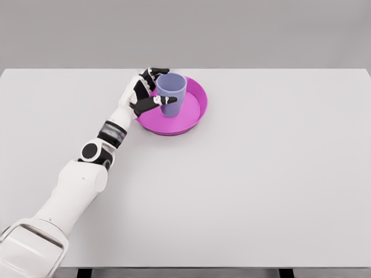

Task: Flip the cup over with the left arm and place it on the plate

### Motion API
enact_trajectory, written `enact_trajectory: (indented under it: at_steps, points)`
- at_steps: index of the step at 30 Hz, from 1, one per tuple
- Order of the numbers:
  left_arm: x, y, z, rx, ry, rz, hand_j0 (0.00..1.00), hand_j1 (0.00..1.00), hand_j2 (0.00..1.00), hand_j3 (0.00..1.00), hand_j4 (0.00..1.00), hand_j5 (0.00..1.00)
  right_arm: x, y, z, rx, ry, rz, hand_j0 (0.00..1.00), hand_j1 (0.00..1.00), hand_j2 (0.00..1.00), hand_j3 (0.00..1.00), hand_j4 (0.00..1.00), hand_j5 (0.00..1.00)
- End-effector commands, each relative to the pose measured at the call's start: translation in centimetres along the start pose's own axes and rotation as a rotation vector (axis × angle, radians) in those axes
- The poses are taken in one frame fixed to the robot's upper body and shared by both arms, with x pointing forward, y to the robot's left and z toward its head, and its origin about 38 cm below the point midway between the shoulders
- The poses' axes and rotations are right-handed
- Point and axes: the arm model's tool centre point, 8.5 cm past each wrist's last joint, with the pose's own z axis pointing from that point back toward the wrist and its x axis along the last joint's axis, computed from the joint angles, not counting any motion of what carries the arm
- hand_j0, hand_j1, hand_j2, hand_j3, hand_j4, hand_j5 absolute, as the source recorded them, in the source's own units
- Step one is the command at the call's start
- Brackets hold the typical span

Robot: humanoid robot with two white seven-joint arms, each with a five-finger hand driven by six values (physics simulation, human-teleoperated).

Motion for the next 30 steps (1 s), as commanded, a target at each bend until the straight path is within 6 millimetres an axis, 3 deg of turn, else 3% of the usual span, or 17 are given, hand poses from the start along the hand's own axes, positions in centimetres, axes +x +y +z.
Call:
enact_trajectory:
  at_steps: [1, 4, 7, 10, 20, 24, 27, 30]
  points:
    - [-0.4, 0.0, 0.2, 0.006, 0.013, 0.0, 0.52, 0.52, 0.52, 0.52, 0.52, 0.52, 0.0, 0.0, 0.0, 0.0, 0.0, 0.001, 1.0, 1.0, 1.0, 1.0, 1.0, 1.0]
    - [-0.2, -0.4, -0.1, -0.007, 0.002, -0.007, 0.71, 0.71, 0.71, 0.71, 0.71, 0.71, 0.0, 0.0, 0.0, 0.0, 0.0, 0.001, 1.0, 1.0, 1.0, 1.0, 1.0, 1.0]
    - [0.3, -0.4, -0.2, -0.009, -0.031, -0.019, 0.81, 0.81, 0.81, 0.81, 0.81, 0.81, 0.0, 0.0, 0.0, 0.0, 0.0, 0.0, 1.0, 1.0, 1.0, 1.0, 1.0, 1.0]
    - [0.5, -0.3, -0.2, -0.012, -0.035, -0.023, 1.0, 1.0, 1.0, 1.0, 1.0, 1.0, 0.0, 0.0, 0.0, 0.0, 0.0, 0.001, 1.0, 1.0, 1.0, 1.0, 1.0, 1.0]
    - [1.6, 0.9, 0.5, -0.022, -0.063, -0.056, 1.0, 1.0, 1.0, 1.0, 1.0, 1.0, 0.0, 0.0, 0.0, 0.0, 0.0, 0.001, 1.0, 1.0, 1.0, 1.0, 1.0, 1.0]
    - [4.7, 1.8, 0.6, -0.071, -0.135, -0.104, 1.0, 1.0, 1.0, 1.0, 1.0, 1.0, 0.0, 0.0, 0.0, 0.0, 0.0, 0.0, 1.0, 1.0, 1.0, 1.0, 1.0, 1.0]
    - [7.2, 3.0, 2.4, -0.16, -0.166, -0.172, 1.0, 1.0, 1.0, 1.0, 1.0, 1.0, 0.0, 0.0, 0.0, 0.0, 0.0, 0.001, 1.0, 1.0, 1.0, 1.0, 1.0, 1.0]
    - [8.5, 5.7, 6.3, -0.259, -0.093, -0.307, 1.0, 1.0, 1.0, 1.0, 1.0, 1.0, 0.0, 0.0, 0.0, 0.0, 0.0, 0.0, 1.0, 1.0, 1.0, 1.0, 1.0, 1.0]
